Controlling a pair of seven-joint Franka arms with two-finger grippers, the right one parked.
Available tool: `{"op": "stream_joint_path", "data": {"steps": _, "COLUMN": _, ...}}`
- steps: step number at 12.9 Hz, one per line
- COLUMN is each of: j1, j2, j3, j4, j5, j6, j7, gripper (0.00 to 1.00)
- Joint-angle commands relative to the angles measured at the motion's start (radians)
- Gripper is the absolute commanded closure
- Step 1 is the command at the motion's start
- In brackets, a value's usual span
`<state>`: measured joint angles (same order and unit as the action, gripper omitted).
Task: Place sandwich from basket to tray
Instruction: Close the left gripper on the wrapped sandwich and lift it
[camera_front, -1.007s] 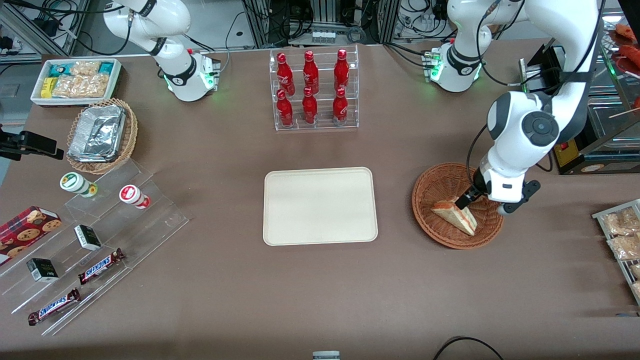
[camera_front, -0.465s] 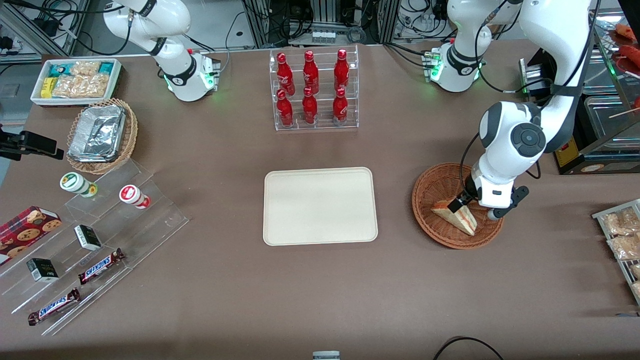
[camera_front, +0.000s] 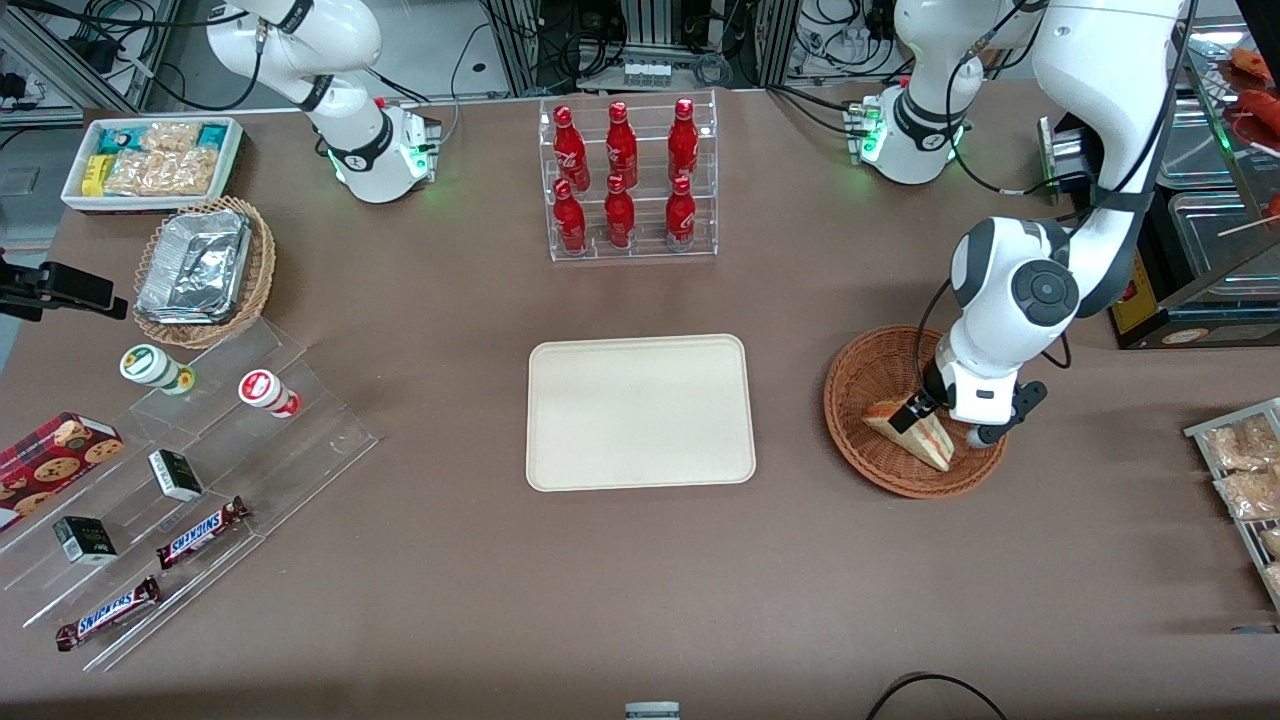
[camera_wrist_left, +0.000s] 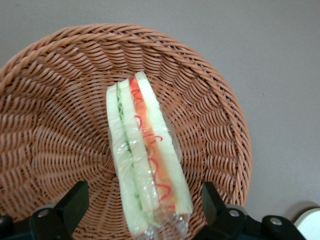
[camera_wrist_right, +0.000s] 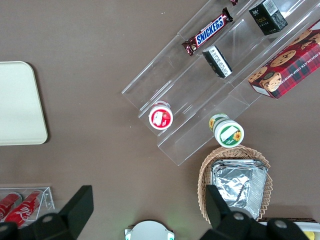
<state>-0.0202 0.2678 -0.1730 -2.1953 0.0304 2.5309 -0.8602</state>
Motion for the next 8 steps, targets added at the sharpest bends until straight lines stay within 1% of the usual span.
{"op": "stream_joint_path", "data": {"steps": 1, "j1": -0.003, "j2": 0.024, "j3": -0.003, "j4": 0.012, "j5": 0.0, "j6": 0.026, "j7": -0.017, "gripper": 0.06}}
{"op": "stream_joint_path", "data": {"steps": 2, "j1": -0.003, "j2": 0.024, "j3": -0.003, "j4": 0.014, "j5": 0.0, "j6": 0.026, "j7": -0.017, "gripper": 0.4}}
{"op": "stream_joint_path", "data": {"steps": 3, "j1": -0.003, "j2": 0.025, "j3": -0.003, "j4": 0.016, "j5": 0.0, "j6": 0.025, "j7": -0.017, "gripper": 0.79}}
{"op": "stream_joint_path", "data": {"steps": 4, "j1": -0.003, "j2": 0.028, "j3": -0.003, "j4": 0.017, "j5": 0.0, "j6": 0.025, "j7": -0.016, "gripper": 1.0}}
{"op": "stream_joint_path", "data": {"steps": 8, "j1": -0.003, "j2": 0.021, "j3": -0.003, "j4": 0.029, "j5": 0.0, "j6": 0.019, "j7": -0.016, "gripper": 1.0}}
